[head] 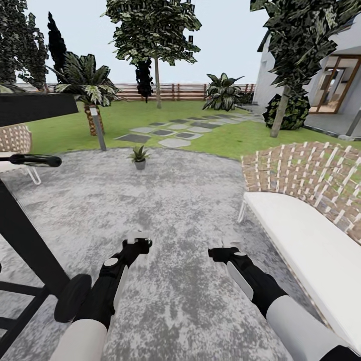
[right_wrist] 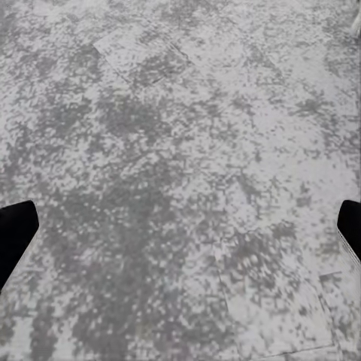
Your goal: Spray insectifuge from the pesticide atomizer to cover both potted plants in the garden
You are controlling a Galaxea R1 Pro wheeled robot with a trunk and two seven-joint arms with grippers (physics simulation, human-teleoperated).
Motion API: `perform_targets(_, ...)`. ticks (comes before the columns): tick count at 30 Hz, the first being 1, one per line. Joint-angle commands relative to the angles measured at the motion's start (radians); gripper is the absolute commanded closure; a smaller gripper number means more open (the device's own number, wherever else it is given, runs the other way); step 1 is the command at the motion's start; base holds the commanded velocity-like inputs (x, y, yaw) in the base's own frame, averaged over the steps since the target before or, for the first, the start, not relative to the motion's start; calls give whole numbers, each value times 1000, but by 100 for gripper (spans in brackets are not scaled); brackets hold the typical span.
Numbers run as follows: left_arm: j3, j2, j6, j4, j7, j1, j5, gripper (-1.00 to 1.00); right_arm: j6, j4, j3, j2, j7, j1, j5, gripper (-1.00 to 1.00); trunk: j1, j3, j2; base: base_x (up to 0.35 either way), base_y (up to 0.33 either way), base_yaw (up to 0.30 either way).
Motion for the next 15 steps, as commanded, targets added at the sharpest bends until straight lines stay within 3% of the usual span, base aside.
perform_targets(1,5,-2,4,-2,-9,-1,-10,100,3,-2,7,-2,-10,-1,-10,-100,0,-1,0,339,0,0)
perform_targets(15,5,-2,4,-2,-9,-1,-10,100,2,-2,8,-2,-10,0,-10,-100,0,-1,0,339,0,0)
